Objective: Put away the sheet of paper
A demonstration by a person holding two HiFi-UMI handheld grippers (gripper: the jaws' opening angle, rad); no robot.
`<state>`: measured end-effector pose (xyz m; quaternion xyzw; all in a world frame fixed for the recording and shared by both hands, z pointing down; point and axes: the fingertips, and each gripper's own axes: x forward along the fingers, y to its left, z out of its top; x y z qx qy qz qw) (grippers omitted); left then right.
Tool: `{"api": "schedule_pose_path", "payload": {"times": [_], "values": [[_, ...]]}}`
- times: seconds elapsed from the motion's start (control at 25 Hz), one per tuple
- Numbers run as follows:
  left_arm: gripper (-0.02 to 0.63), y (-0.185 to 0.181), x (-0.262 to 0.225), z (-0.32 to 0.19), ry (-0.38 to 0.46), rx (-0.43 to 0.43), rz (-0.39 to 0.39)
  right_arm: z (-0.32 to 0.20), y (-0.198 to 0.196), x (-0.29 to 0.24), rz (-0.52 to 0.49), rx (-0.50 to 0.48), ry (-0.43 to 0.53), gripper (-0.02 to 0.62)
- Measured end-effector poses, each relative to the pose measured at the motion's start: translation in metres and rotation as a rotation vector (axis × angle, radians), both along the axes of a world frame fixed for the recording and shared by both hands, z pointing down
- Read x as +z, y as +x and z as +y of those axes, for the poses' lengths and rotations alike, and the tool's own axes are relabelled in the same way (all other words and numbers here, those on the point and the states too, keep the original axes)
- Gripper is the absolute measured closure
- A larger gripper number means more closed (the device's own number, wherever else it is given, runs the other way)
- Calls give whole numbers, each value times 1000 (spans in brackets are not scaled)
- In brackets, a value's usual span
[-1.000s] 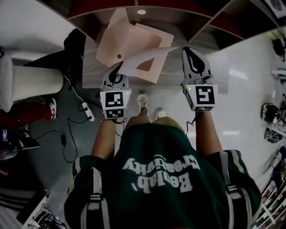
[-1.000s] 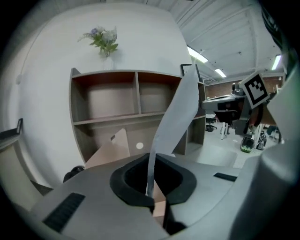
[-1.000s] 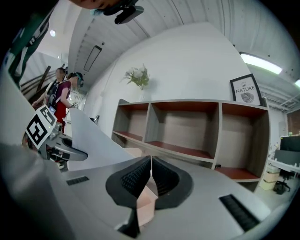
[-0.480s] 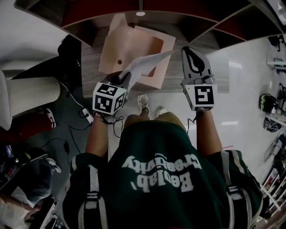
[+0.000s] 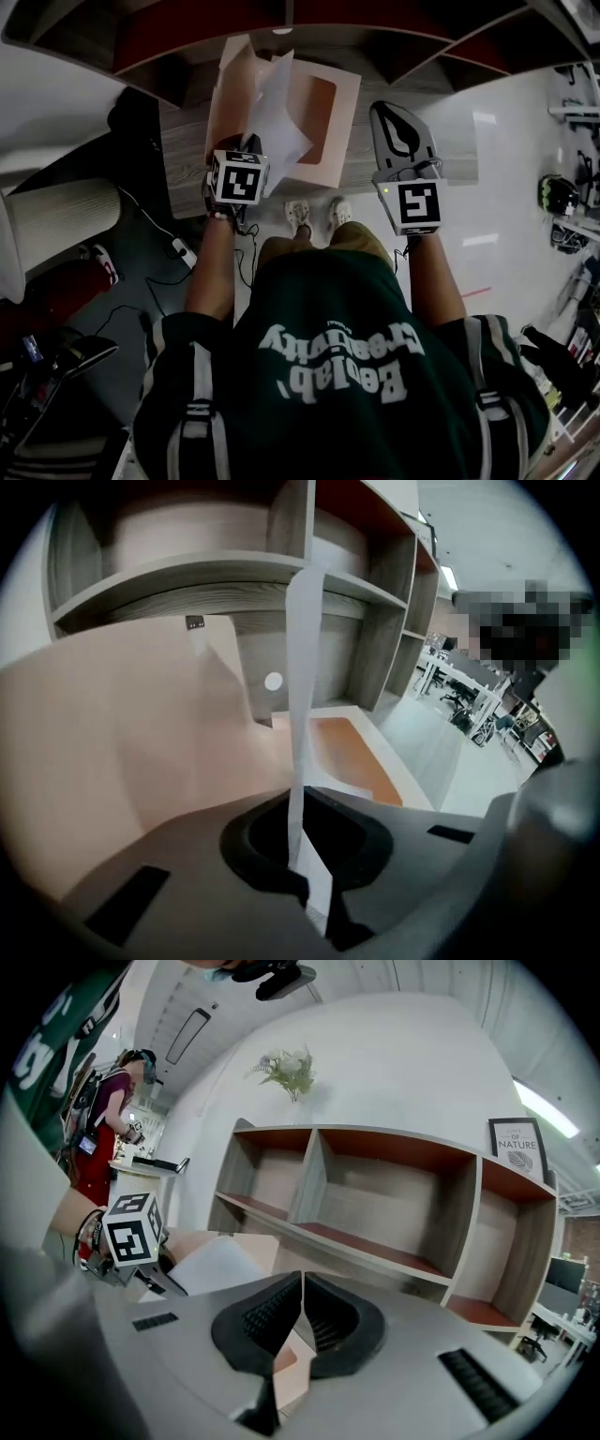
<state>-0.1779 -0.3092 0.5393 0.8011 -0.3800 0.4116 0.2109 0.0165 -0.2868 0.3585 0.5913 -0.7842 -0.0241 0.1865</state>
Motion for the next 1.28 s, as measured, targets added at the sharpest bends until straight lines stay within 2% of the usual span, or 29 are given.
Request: {"api": "schedule_pose_path", "payload": {"times": [0.24,0.4,0.6,0.8,1.08,1.28], "values": [[588,-22,1,-26,58,-58,-126,-11,-9,1,19,-31,10,558],[588,-39,1,-40,93,-50,-226,-22,-14,3,15,-53,15,558],[588,-60,22,-53,11,-23,-294,-34,-18,8,2,-87,11,558],[588,-68,38,-76,-23,111,-400,-50,-11,17,-18,-107,-6,558],[588,-56,55,-84,-36,414,-581,-60,15,29,-49,-125,-15,558],[588,-40,73,-81,-62,564,-663,-69,44,39,-75,-118,-27,558]]}}
